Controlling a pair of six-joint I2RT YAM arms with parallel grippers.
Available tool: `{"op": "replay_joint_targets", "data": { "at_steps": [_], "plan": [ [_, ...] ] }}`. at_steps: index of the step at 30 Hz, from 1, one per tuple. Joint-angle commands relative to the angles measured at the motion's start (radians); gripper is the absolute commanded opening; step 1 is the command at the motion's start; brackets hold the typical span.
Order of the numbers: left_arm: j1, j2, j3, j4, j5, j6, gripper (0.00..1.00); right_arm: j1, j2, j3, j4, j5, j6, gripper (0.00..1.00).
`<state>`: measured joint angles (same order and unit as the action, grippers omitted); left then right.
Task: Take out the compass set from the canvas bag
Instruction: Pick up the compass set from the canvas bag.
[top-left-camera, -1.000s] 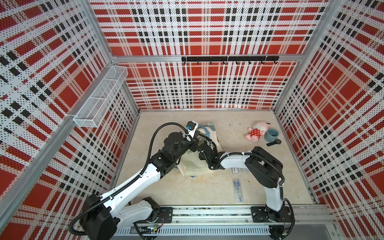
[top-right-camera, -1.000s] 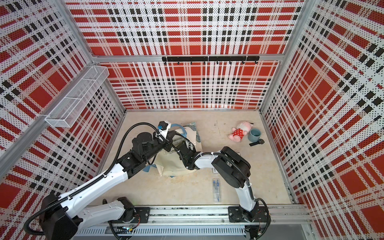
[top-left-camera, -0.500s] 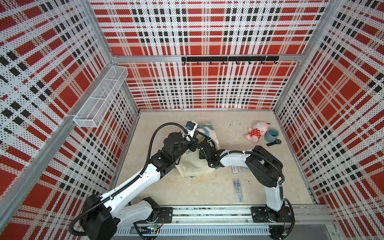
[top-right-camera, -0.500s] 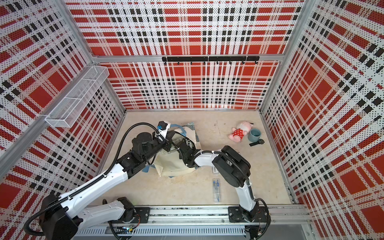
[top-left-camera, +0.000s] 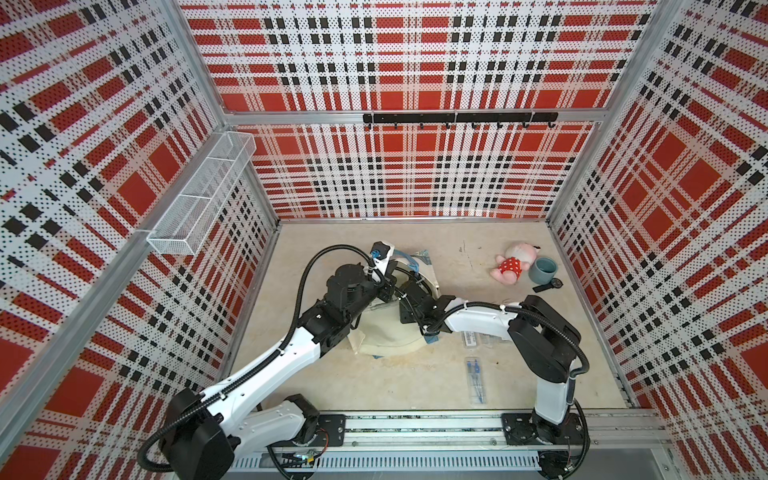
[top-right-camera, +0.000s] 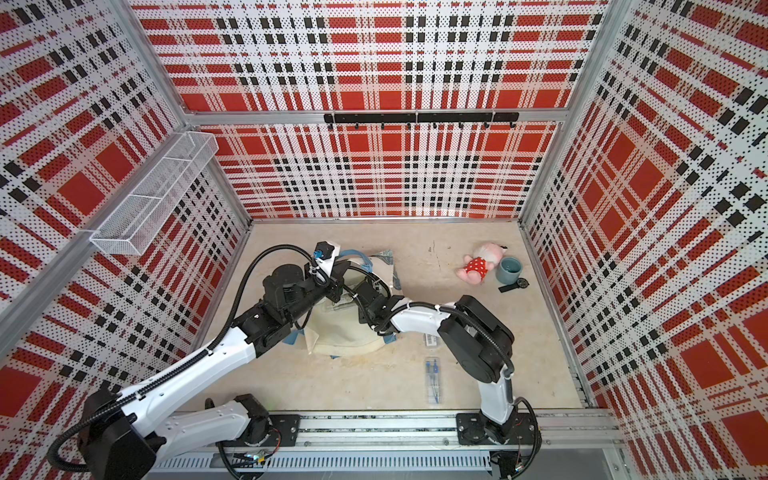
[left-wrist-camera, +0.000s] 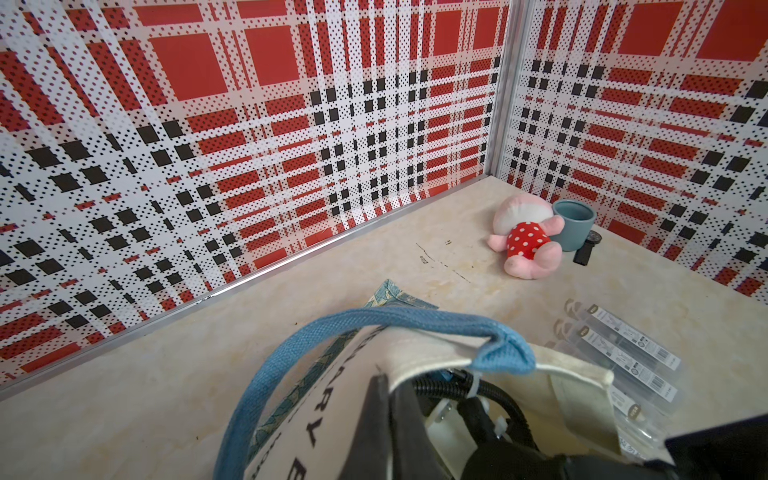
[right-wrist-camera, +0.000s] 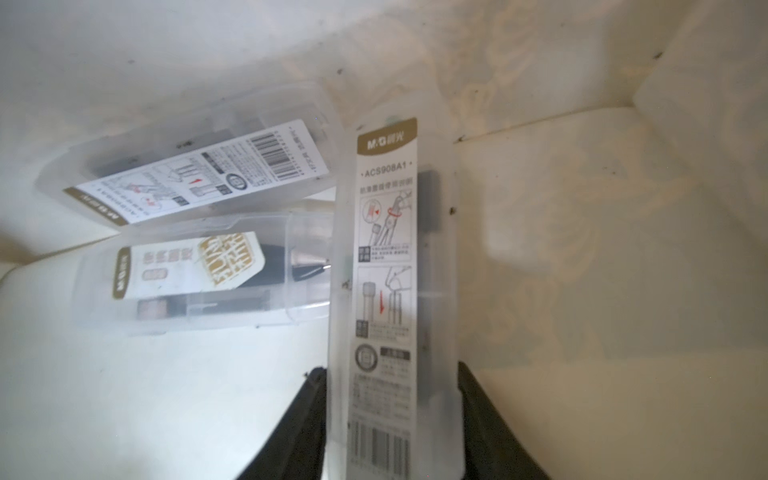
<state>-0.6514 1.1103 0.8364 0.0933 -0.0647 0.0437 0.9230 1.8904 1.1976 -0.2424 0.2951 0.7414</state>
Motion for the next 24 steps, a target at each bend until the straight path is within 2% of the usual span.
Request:
{"op": "replay_joint_targets", "data": {
  "at_steps": [1, 8, 13, 17, 24],
  "plan": [
    [0.003, -0.020, 0.013, 0.070, 0.008, -0.010, 0.00, 0.021, -0.063, 0.023, -0.031, -0.040, -0.013, 0.35],
    [0.001, -0.014, 0.013, 0.074, 0.011, -0.011, 0.00, 0.023, -0.073, 0.069, -0.079, -0.082, 0.017, 0.35],
    [0.001, -0.014, 0.013, 0.073, 0.003, -0.011, 0.00, 0.029, -0.068, 0.031, -0.074, -0.153, 0.028, 0.29],
    [0.001, -0.006, 0.015, 0.075, 0.007, -0.012, 0.00, 0.031, -0.078, -0.014, -0.026, -0.163, 0.039, 0.23],
    [0.001, -0.003, 0.013, 0.077, 0.000, -0.013, 0.00, 0.033, -0.112, 0.017, -0.073, -0.165, 0.026, 0.17]
  ]
}}
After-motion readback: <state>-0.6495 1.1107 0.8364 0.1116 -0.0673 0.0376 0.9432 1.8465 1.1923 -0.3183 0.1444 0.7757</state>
